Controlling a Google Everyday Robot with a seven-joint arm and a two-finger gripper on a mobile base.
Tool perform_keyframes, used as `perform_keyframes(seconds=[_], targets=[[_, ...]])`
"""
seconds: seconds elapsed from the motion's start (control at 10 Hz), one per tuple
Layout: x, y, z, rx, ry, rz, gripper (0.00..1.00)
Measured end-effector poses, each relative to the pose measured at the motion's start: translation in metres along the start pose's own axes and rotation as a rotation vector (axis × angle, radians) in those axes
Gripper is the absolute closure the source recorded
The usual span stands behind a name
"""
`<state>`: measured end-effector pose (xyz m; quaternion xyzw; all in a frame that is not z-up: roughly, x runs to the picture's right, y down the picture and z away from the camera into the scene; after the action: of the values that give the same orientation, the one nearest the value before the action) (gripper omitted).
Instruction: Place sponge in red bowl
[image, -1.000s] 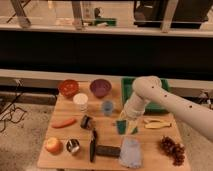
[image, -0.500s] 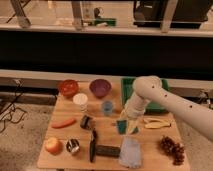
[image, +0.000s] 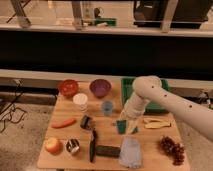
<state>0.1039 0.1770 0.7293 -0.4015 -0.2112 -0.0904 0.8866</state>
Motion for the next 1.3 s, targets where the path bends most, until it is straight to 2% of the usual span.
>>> perform_keyframes(seconds=[0.2, 0.6, 0.8, 1.1, 1.3], targets=[[-0.007, -0.014, 0.007, -0.012, 0.001, -0.017, 0.87], [-0.044, -0.055, 0.024, -0.039, 0.016, -0.072, 0.87], [-0.061, -0.07, 0.018, -0.04, 0.04, -0.109, 0.87], [-0.1, -0.095, 0.016, -0.042, 0.063, -0.178, 0.87], [-0.112, -0.114, 0.021, -0.047, 0.07, -0.21, 0.87]])
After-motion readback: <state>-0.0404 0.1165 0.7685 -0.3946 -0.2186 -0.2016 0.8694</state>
